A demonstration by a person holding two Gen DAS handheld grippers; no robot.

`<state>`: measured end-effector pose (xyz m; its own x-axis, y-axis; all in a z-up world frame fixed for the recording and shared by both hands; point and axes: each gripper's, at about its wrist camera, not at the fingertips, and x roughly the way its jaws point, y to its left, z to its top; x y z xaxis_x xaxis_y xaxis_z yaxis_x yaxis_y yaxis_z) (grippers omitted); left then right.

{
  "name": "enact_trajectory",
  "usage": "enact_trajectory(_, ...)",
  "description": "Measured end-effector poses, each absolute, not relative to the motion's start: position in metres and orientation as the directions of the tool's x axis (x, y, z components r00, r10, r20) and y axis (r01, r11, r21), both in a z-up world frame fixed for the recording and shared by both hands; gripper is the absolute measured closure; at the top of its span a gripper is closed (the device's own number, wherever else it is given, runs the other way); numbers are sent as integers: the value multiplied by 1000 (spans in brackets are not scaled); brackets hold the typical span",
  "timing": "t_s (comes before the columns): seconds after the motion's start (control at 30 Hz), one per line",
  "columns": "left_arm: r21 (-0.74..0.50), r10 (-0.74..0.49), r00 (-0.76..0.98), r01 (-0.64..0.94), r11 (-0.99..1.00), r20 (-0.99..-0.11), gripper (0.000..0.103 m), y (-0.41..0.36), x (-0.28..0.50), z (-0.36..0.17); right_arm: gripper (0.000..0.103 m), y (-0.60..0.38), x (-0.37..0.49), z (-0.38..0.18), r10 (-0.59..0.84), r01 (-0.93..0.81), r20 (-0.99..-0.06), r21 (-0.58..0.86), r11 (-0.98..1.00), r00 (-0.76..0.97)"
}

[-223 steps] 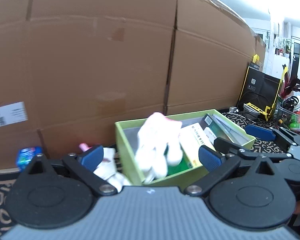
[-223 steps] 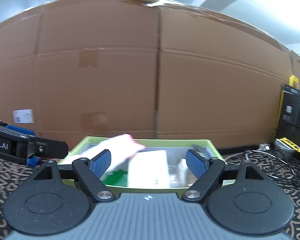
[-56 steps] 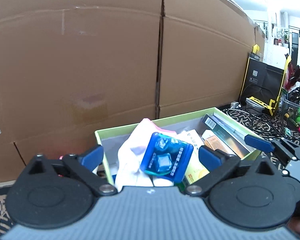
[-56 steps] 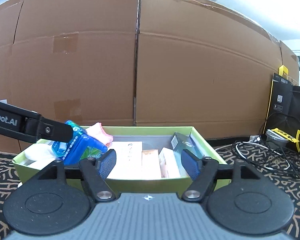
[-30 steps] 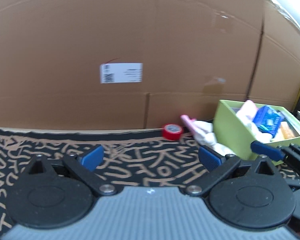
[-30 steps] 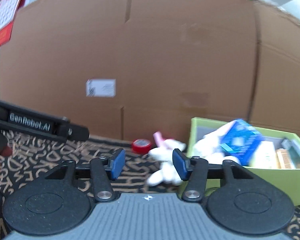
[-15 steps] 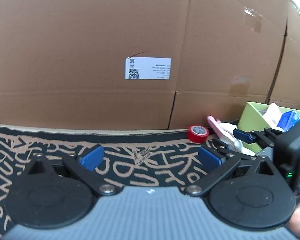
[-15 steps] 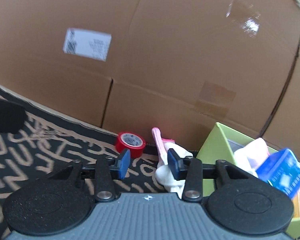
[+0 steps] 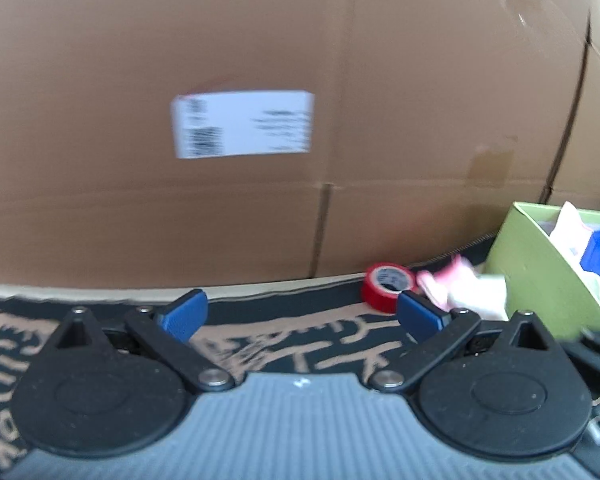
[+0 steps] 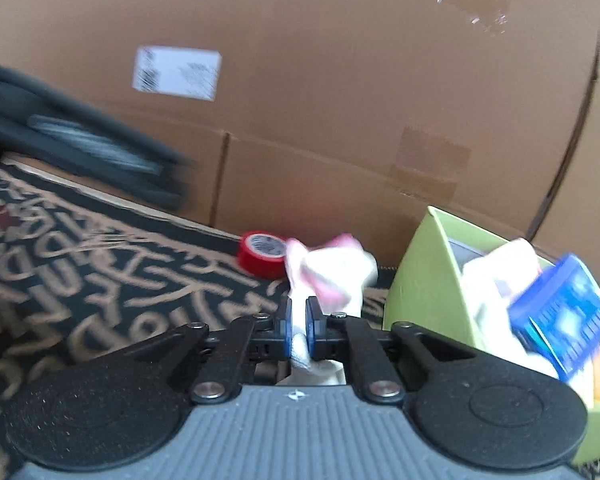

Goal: Organize objects
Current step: 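Grasp the red tape roll with the left tool while the right tool grasps the white plush toy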

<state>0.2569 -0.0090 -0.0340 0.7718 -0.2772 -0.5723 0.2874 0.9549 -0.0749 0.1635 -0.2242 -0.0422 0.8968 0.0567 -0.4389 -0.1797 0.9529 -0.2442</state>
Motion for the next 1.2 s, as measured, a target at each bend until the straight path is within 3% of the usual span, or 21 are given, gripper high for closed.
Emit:
enact_trajectory(0.2,-53,-276,754,307,950,-596,2,-47,280,-51,95,-250,113,-29,129,-203,-390,-155,967,912)
enact_trajectory(0.4,-40,-261,740,302,953,-620,3,-75,298,-65,95,-262,100,-38,176,-221,-419,-60,973,891)
enact_trajectory(0.47,-23,-250,735,305,952,-630,7,-84,305,-69,95,-264,97,-40,184,-224,-431,-43,974,883)
enact_trajectory(0.57,-52,-265,702,309,950,-662,26,-91,315,-76,95,-265,100,-42,190,-230,-439,-40,972,878)
enact_trajectory(0.6,-57,-269,704,310,949,-658,35,-91,315,-75,95,-266,94,-41,192,-231,-441,-35,972,877)
enact_trajectory(0.63,-52,-272,700,319,946,-660,57,-91,313,-74,95,-267,93,-40,199,-234,-443,-25,972,874)
enact_trajectory(0.93,-32,-369,651,468,883,-664,57,-49,208,-53,94,-281,74,-42,248,-262,-461,36,965,852)
enact_trajectory(1.0,-39,-392,626,500,865,-674,57,-41,182,-51,90,-285,72,-42,254,-256,-457,58,965,853)
enact_trajectory(1.03,-41,-398,615,510,859,-680,57,-41,174,-50,78,-287,72,-42,255,-252,-455,68,965,853)
enact_trajectory(1.07,-40,-403,609,520,854,-683,57,-37,162,-50,60,-288,72,-42,254,-248,-454,74,966,854)
enact_trajectory(1.13,-31,-410,606,536,844,-682,56,-28,145,-52,37,-288,71,-41,233,-230,-450,62,971,862)
enact_trajectory(1.2,2,-396,627,535,845,-671,47,-24,138,-53,33,-286,70,-42,215,-224,-449,35,974,867)
